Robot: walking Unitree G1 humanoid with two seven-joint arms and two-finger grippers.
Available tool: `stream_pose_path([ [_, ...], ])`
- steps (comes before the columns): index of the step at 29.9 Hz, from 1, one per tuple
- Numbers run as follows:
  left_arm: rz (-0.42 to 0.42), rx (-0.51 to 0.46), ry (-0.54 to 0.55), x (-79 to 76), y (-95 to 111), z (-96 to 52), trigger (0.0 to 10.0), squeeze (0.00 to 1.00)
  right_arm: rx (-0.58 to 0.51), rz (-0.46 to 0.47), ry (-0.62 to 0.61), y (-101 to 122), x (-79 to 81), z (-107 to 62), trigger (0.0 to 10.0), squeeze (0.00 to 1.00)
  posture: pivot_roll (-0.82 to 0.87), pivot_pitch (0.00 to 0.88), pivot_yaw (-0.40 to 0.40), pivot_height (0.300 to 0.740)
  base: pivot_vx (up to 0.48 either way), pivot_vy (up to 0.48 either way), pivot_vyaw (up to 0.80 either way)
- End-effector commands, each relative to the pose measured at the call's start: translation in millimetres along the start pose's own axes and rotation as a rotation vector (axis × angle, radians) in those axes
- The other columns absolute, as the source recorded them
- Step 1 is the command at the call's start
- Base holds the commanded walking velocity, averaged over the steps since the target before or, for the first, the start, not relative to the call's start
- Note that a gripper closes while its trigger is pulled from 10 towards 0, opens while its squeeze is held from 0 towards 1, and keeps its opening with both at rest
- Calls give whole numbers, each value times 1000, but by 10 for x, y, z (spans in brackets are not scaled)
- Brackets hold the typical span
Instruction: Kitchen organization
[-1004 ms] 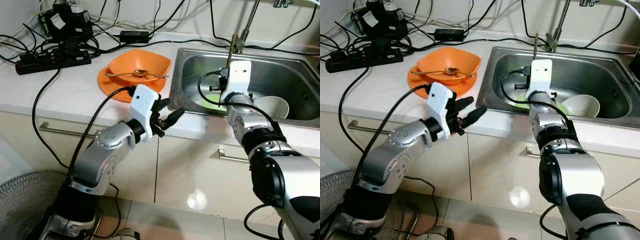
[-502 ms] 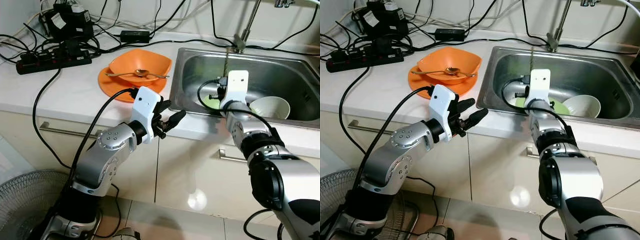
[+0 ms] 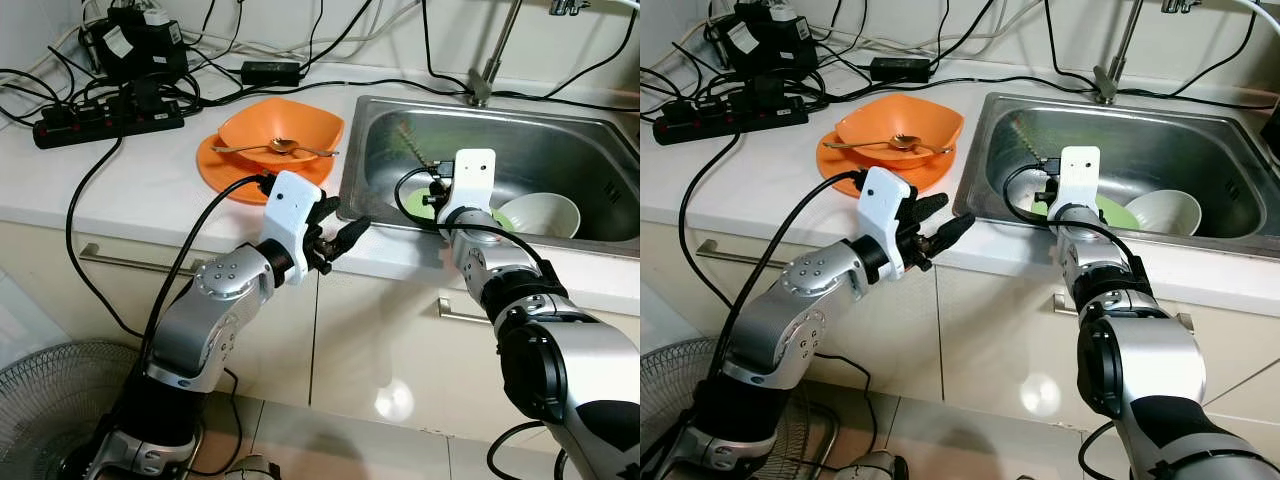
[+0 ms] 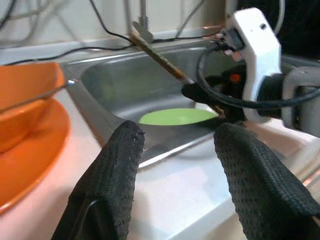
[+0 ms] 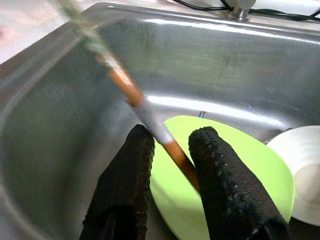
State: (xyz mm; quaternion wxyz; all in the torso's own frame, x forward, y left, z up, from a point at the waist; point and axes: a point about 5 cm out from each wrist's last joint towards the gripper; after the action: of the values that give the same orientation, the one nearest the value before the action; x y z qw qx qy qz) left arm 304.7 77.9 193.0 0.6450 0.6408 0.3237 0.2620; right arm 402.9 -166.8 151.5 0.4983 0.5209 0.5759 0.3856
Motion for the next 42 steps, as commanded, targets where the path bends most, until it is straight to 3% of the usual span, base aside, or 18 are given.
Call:
stream_pose_path([
  [1,21,-20,25,38,54,16,10000,0,-40,-5,2,103,12,10,10000,0,210,5,0,740,0,0,0],
  [5,31,-26,28,38,64,20,10000,0,-51,-7,1,130,9,12,10000,0,209,5,-1,740,0,0,0],
  [6,28,-31,27,34,66,23,10000,0,-56,-9,-2,142,3,13,10000,663,209,5,-1,740,0,0,0],
  [7,28,-31,27,34,66,23,10000,0,-56,-9,-2,142,3,13,10000,663,209,5,-1,740,0,0,0],
  [8,30,-32,28,33,66,24,10000,0,-60,-6,3,149,2,14,10000,1000,208,5,0,740,0,0,0],
  [13,37,-41,37,37,73,24,10000,0,-71,-12,5,170,3,15,10000,1000,208,6,-2,740,0,0,0],
  [14,73,-67,61,57,112,22,10000,0,-85,-13,-1,195,-5,15,10000,0,208,7,-1,740,0,0,0],
  [19,284,-117,175,157,225,13,10000,0,-157,9,0,311,1,12,10000,0,208,13,-6,740,0,0,0],
  [20,284,-117,175,157,225,13,10000,0,-157,9,0,311,1,12,10000,0,208,13,-6,740,0,0,0],
  [21,417,-144,218,194,299,-6,10000,0,-216,51,14,366,40,-2,10000,0,204,15,-8,740,0,0,0],
  [22,463,-153,230,204,322,-11,10000,0,-236,64,18,380,52,-8,10000,0,204,15,-8,740,0,0,0],
  [27,576,-168,254,225,355,10,10000,0,-270,75,24,333,108,-37,10000,0,195,17,-6,740,0,0,0],
  [28,659,-158,254,232,348,43,10000,0,-282,80,32,276,145,-58,10000,0,189,19,-6,740,0,0,0],
  [33,762,-131,239,247,316,117,10000,0,-291,85,49,188,205,-92,10000,0,178,24,-4,740,0,0,0],
  [34,823,-105,232,261,282,165,10000,0,-280,100,43,137,215,-101,10000,0,171,25,-1,740,0,0,0],
  [42,930,-45,199,292,183,323,10000,0,-277,127,33,61,246,-134,10000,0,150,20,11,740,0,0,0],
])
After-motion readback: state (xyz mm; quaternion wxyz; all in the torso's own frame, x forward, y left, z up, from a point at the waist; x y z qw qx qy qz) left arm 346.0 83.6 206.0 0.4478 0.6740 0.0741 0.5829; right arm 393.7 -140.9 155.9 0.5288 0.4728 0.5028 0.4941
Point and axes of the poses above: a point about 5 cm out from each wrist's last joint towards the gripper, its own z axis pointing out of the wrist towards the gripper, its own y axis along the axis of the wrist's last joint, x = y × z, and after that the axes turned 7 degrees about -z, right-handed
